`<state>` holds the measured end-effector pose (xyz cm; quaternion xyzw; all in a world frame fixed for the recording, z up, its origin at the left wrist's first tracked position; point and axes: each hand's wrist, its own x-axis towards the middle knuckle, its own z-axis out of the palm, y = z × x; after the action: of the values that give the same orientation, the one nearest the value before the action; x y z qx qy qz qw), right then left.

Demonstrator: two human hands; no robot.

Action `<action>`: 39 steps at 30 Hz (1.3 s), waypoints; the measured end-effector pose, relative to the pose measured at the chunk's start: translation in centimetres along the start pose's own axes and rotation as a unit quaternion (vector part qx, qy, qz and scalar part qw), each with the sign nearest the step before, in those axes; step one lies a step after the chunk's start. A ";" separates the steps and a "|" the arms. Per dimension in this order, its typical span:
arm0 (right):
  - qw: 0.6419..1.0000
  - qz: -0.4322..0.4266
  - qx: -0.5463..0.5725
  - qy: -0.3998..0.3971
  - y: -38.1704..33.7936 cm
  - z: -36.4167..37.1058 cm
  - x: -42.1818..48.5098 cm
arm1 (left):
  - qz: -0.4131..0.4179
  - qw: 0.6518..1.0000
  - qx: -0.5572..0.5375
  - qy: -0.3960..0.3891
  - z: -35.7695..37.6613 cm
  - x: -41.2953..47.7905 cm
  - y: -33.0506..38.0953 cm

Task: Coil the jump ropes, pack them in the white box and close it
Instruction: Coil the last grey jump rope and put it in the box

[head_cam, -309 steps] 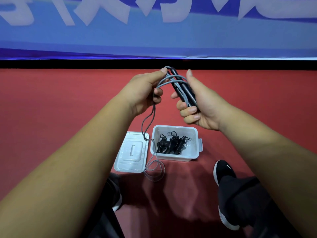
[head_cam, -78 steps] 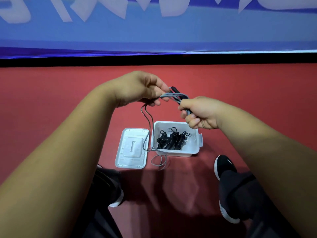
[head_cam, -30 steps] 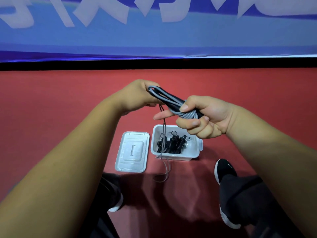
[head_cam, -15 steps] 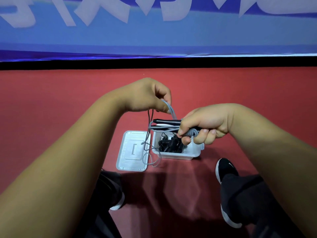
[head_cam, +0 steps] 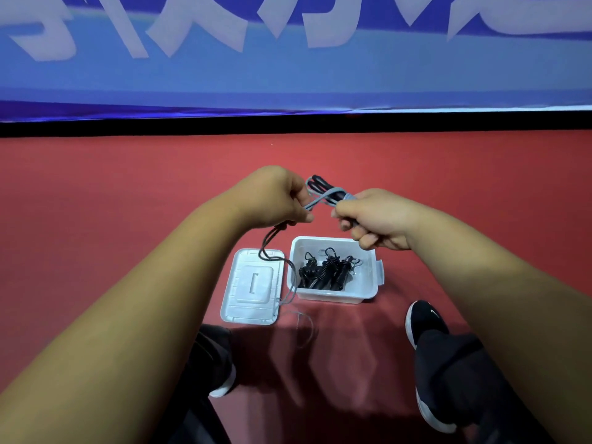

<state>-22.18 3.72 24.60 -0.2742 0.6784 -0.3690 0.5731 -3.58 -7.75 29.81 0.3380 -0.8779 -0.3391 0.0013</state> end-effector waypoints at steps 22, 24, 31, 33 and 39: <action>0.967 -0.004 0.251 -0.047 -3.1 -0.9 -3.3 | 0.034 0.968 -0.248 -0.017 0.4 -0.5 0.9; 0.964 -0.006 0.257 -0.062 -3.3 -0.8 -3.7 | 0.025 0.971 -0.236 -0.019 0.3 -0.4 0.7; 0.952 0.004 0.279 -0.123 -4.6 -1.0 -5.5 | 0.026 0.947 -0.319 -0.042 0.3 -0.1 0.0; 0.953 -0.001 0.271 -0.136 -5.1 -1.2 -6.0 | 0.044 0.943 -0.330 -0.031 0.3 0.0 -0.2; 0.957 0.012 0.228 -0.178 -5.1 -1.8 -6.8 | 0.093 0.974 -0.206 -0.024 -0.2 0.5 -0.3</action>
<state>-22.88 6.50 32.83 -0.1893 0.4662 -0.4521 0.7365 -3.72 -8.34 29.70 0.2396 -0.8165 -0.5189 0.0814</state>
